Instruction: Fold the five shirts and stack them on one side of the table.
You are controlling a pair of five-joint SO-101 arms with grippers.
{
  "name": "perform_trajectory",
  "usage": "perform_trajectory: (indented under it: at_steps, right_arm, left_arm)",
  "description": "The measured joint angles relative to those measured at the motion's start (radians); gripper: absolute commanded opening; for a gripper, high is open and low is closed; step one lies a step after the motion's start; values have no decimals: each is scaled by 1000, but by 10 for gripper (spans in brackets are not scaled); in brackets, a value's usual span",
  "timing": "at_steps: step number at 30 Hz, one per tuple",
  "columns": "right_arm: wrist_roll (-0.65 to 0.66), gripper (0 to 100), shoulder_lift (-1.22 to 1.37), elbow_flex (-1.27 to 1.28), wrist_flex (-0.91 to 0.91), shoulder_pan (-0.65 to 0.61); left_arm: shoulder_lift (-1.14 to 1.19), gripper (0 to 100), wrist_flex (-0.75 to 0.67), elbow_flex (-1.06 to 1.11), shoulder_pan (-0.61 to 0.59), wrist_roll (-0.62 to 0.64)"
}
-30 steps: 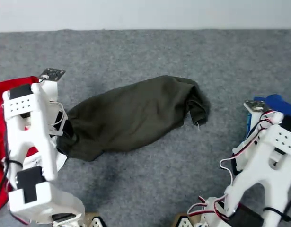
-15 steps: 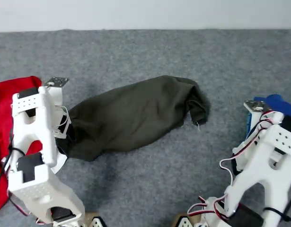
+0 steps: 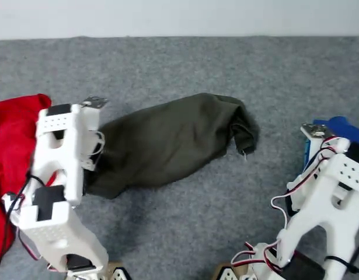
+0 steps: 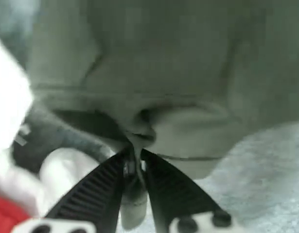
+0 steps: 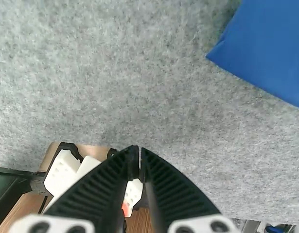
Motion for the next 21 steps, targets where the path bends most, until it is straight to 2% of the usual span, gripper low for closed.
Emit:
perform_trajectory:
  at_steps: [6,11,15,21]
  right_arm:
    - [0,9,0,0,0,-12]
    - [0,9,0,0,-5,-100]
    - [-2,9,0,0,-80,-218]
    - [-83,9,23,2,-250,-382]
  left_arm:
    - [-209,14,17,0,118,51]
    - [-407,14,25,0,114,106]
    - [-516,14,25,0,17,130]
    - [-554,14,-32,0,-219,132]
